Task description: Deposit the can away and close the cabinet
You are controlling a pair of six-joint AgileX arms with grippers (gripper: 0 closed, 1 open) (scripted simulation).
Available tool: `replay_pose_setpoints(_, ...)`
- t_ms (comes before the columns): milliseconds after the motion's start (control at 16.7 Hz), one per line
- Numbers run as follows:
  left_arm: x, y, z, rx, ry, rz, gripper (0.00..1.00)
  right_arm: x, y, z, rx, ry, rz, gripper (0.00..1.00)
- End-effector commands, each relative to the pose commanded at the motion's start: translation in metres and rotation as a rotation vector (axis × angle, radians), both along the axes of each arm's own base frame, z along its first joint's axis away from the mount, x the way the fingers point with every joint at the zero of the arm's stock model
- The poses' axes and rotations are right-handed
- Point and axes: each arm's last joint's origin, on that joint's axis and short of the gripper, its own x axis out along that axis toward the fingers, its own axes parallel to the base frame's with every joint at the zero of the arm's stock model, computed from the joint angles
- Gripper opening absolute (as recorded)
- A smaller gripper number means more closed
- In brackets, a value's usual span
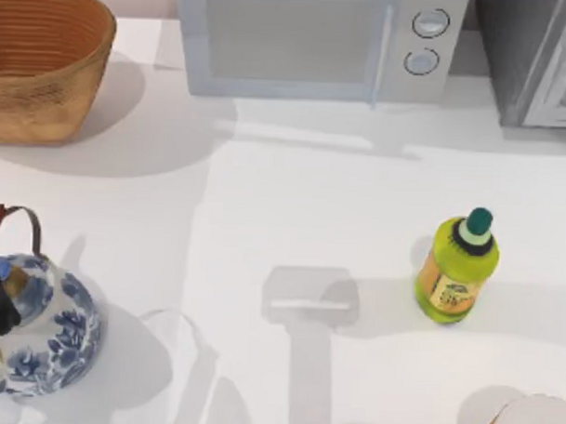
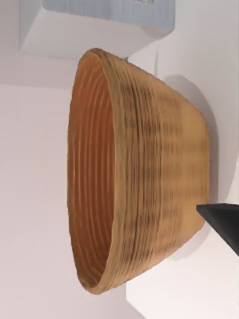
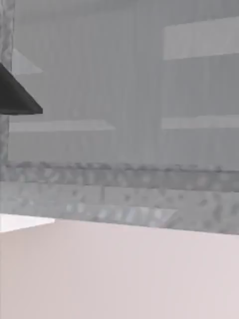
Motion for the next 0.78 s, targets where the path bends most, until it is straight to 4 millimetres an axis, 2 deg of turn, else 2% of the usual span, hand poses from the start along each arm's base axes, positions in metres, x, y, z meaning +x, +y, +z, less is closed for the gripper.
replay_pose_setpoints(180,0.0,0.0,0.0,0.0,0.0,0.0,1.0,0.01,-0.019,0.057,0.029,0.015,0.007,1.0)
replay_pose_setpoints(360,0.0,0.0,0.0,0.0,0.0,0.0,1.0,0.012,-0.021,0.124,0.061,0.032,0.01,1.0)
replay_pose_setpoints(600,0.0,0.0,0.0,0.0,0.0,0.0,1.0,-0.002,0.006,0.211,0.064,0.034,0.0,1.0)
replay_pose_setpoints(780,0.0,0.0,0.0,0.0,0.0,0.0,1.0,-0.018,0.033,0.258,0.039,0.02,-0.019,1.0)
